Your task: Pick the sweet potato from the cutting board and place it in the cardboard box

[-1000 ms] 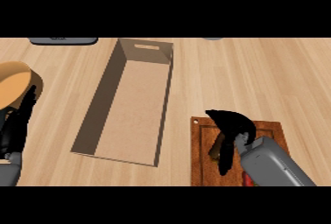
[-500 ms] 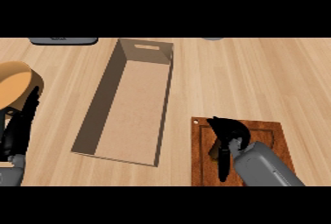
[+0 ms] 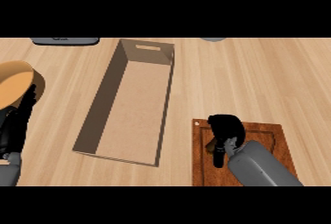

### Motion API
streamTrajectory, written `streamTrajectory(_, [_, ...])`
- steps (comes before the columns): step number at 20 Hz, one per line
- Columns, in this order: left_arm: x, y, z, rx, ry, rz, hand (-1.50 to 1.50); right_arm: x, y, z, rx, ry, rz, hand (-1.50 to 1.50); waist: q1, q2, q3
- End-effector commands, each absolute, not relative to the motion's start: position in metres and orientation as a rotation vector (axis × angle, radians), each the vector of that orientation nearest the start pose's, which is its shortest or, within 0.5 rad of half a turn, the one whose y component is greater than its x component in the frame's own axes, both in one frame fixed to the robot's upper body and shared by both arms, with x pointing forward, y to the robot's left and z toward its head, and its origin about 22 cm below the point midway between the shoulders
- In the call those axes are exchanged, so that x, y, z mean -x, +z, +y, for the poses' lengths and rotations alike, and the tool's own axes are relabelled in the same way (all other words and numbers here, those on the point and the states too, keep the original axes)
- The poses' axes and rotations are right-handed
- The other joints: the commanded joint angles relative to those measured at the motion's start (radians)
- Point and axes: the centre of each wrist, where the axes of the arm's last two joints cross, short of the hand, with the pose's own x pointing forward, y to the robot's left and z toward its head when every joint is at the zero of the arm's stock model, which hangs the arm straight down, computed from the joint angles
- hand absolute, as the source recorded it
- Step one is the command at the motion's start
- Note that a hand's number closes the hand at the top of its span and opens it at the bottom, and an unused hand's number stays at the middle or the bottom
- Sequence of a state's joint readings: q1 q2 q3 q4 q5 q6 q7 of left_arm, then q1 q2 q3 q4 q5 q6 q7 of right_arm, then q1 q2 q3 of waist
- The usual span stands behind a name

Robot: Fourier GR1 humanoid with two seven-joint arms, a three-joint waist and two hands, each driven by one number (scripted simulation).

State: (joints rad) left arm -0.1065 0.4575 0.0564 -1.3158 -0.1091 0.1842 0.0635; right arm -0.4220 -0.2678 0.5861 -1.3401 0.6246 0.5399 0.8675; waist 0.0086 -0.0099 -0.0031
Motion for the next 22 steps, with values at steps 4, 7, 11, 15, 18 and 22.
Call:
streamTrajectory(4, [-0.27,0.007,0.367,-0.65,-0.208,-1.368,0.0,-0.303,0.018,-0.137,0.905,1.465,-0.602,1.5,-0.008,0.011,0.003])
streamTrajectory(7, [-0.264,0.022,0.372,-0.631,-0.202,-1.36,0.0,-0.322,0.04,-0.141,1.027,1.479,-0.627,1.5,-0.002,0.01,0.003])
streamTrajectory(11, [-0.267,0.013,0.345,-0.631,-0.232,-1.386,0.0,-0.337,0.084,-0.16,0.811,1.588,-1.203,1.5,0.029,0.021,0.009])
streamTrajectory(15, [-0.273,0.02,0.349,-0.6,-0.234,-1.403,0.0,-0.359,0.135,-0.183,0.737,1.574,-1.586,1.5,0.041,0.034,0.01])
streamTrajectory(18, [-0.277,0.031,0.349,-0.619,-0.23,-1.39,0.0,-0.375,0.15,-0.215,0.711,1.544,-1.747,1.5,0.033,0.025,0.008])
streamTrajectory(22, [-0.279,0.027,0.343,-0.605,-0.22,-1.393,0.0,-0.388,0.157,-0.236,0.675,1.435,-2.034,1.5,0.031,0.028,0.008])
